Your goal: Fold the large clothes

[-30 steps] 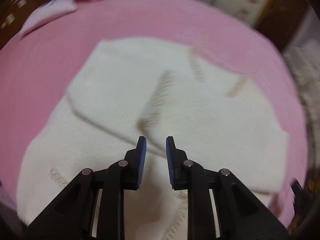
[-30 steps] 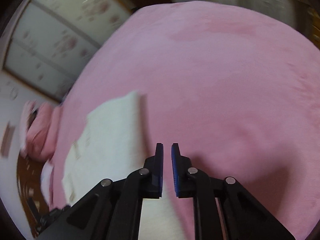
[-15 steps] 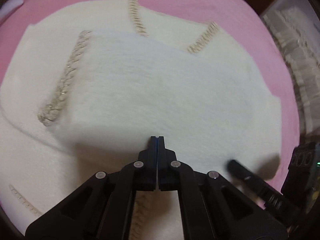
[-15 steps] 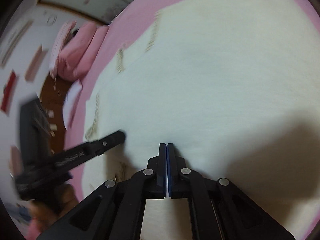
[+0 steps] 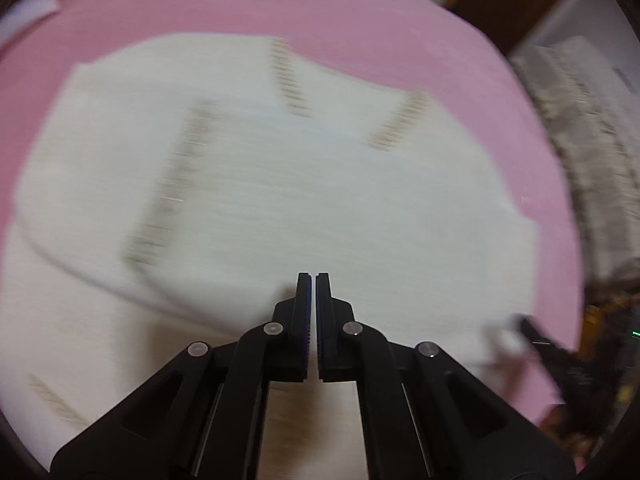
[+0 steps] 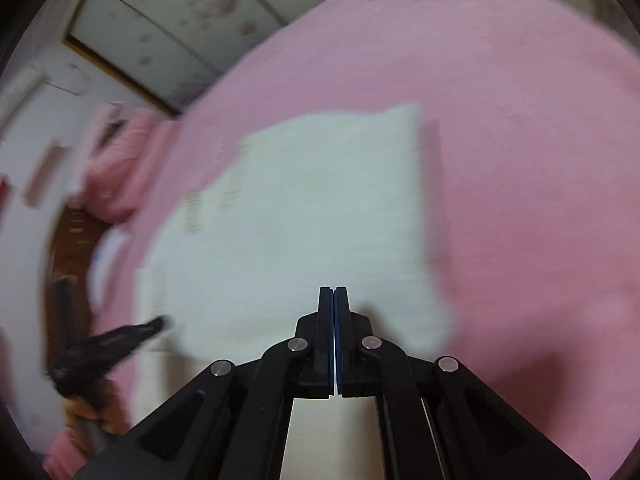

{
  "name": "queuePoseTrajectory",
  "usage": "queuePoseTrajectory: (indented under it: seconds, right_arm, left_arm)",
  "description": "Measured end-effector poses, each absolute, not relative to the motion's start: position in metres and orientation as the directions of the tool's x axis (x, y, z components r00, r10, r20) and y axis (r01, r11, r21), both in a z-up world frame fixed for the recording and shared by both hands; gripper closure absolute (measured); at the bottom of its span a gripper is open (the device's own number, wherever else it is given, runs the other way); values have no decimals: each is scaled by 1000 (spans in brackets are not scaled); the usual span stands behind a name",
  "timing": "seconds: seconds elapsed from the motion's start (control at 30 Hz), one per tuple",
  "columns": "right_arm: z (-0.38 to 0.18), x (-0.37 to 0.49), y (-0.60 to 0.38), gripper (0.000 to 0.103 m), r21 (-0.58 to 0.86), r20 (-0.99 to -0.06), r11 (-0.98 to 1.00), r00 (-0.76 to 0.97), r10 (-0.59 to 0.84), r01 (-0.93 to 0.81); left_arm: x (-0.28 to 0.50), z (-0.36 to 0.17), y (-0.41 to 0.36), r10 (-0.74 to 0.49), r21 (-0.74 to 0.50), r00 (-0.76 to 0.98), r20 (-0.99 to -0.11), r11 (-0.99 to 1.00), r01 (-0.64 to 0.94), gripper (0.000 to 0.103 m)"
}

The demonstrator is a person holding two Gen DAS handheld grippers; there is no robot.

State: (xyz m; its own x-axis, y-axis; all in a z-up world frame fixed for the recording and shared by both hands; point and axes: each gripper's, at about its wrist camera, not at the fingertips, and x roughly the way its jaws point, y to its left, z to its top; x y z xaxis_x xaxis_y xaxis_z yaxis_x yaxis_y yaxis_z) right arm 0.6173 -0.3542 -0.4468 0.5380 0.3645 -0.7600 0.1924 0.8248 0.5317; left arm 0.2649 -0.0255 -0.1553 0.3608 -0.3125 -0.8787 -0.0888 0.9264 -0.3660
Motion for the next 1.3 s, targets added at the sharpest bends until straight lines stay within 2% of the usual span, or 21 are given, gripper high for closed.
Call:
queuePoseTrajectory:
  seconds: [0.1, 0.17, 0.23, 0.3, 0.37, 0.5, 0.57, 0.63, 0.7, 0.77, 0.87, 0.93, 1.0, 1.07, 1.13, 1.27, 1.3]
  right_arm:
    - [-477, 636, -302, 103, 660, -703, 734, 477, 528, 160]
    - [-500, 662, -285, 103, 712, -671, 684, 443, 595, 158]
    - [-507, 673, -275, 103, 706, -666, 698, 448, 597, 120]
    - [-501, 686, -284, 103, 660, -686, 748, 463, 561, 70]
    - [-490, 685, -331, 103, 594, -732, 799, 479, 485, 97]
    - [-469, 684, -428, 103, 433, -800, 862, 554, 231, 265]
    - [-463, 671, -465, 103, 426, -803, 829, 573, 163, 361]
    - [-458, 670, -472, 103, 423, -808, 825, 569, 156, 374]
    - [-446, 673, -459, 103, 304, -844, 884, 531, 77, 355]
    - [-435, 663, -449, 103, 259, -853, 895, 521, 35, 363]
    - [-427, 660, -423, 103, 428, -816, 845, 539, 209, 321]
    - [-440, 651, -398, 103, 598, -754, 749, 518, 403, 287]
    - [-456, 647, -372, 103, 650, -738, 707, 454, 500, 279]
    - [-461, 641, -359, 103, 616, -762, 749, 423, 490, 244]
    - [-454, 635, -376, 103, 592, -770, 778, 430, 471, 209]
    - [-443, 633, -446, 103, 513, -815, 799, 471, 338, 313]
    - [-436, 624, -470, 103, 463, -840, 805, 473, 265, 370]
  left_arm:
    - [279, -167, -50, -433, -484, 323, -841, 870, -94, 103]
    - [296, -180, -51, -418, -473, 313, -853, 873, -123, 103]
    - [309, -192, -51, -377, -442, 322, -868, 883, -156, 103]
    - [328, -199, -27, -372, -461, 359, -856, 864, -203, 103]
    - [347, -205, -2, -359, -456, 369, -858, 862, -222, 102]
    - [400, -208, 22, -184, -308, 395, -900, 909, -280, 102]
    - [409, -209, 32, -135, -268, 392, -910, 913, -308, 102]
    - [415, -208, 31, -71, -198, 393, -917, 936, -293, 102]
    - [416, -200, 18, -20, -128, 379, -925, 957, -262, 102]
    - [410, -187, 5, -18, -110, 385, -923, 970, -217, 102]
    - [388, -170, -18, -176, -240, 394, -902, 964, -119, 102]
    - [382, -177, -42, -264, -308, 338, -903, 947, -84, 102]
    - [373, -187, -60, -325, -357, 282, -902, 931, -69, 102]
    - [366, -199, -72, -285, -310, 229, -931, 947, -82, 102]
    - [363, -204, -65, -247, -280, 246, -937, 954, -108, 102]
    - [349, -199, -23, -161, -216, 283, -945, 961, -175, 102]
    - [348, -199, -13, -125, -182, 283, -951, 965, -188, 102]
